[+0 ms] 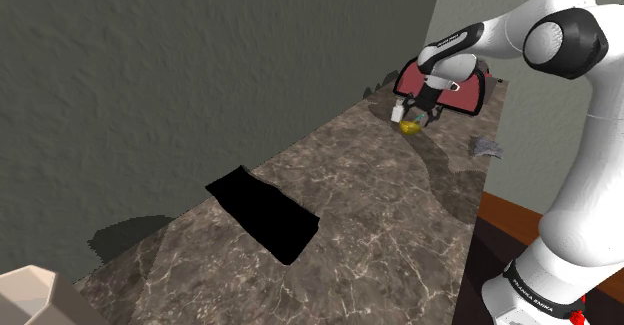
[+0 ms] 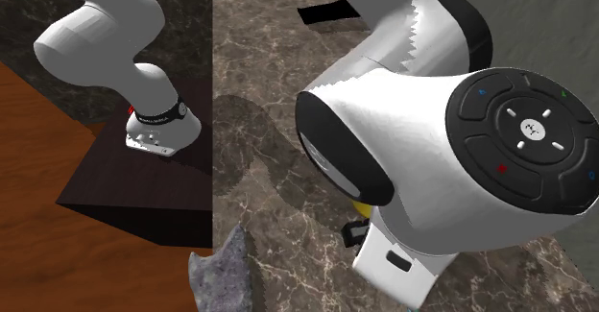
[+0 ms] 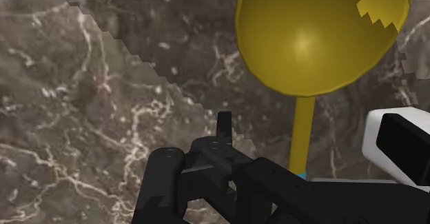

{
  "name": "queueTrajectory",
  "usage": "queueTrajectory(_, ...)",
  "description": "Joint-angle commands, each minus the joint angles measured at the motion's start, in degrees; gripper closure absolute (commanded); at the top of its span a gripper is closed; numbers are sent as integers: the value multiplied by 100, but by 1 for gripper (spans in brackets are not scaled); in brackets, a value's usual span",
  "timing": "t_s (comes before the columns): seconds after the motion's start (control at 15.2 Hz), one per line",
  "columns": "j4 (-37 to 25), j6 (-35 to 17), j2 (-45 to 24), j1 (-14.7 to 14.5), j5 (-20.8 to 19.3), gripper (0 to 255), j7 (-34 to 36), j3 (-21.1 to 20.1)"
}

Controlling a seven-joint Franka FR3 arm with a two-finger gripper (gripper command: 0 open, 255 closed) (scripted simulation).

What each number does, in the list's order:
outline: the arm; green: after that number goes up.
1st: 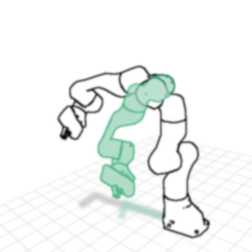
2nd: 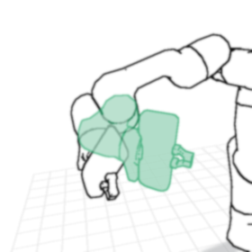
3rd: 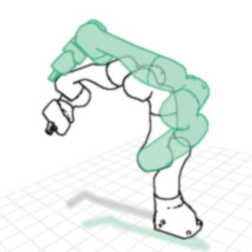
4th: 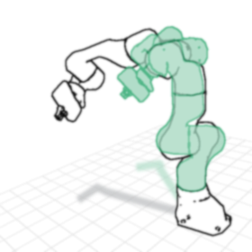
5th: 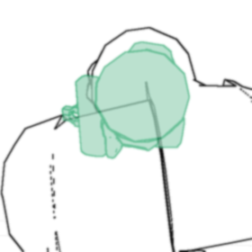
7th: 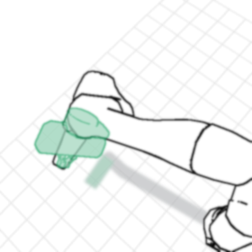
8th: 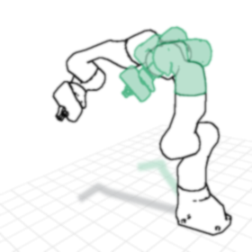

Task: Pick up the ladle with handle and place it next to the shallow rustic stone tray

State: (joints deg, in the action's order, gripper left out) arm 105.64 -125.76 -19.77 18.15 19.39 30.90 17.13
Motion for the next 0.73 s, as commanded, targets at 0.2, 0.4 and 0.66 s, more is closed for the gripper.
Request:
queueTrajectory(0.2, 51, -203, -160, 2, 88, 0, -51, -45)
queueTrajectory(0.4, 51, -203, -160, 2, 88, 0, -51, -45)
queueTrajectory(0.66, 51, -202, -160, 2, 87, 255, -51, -45)
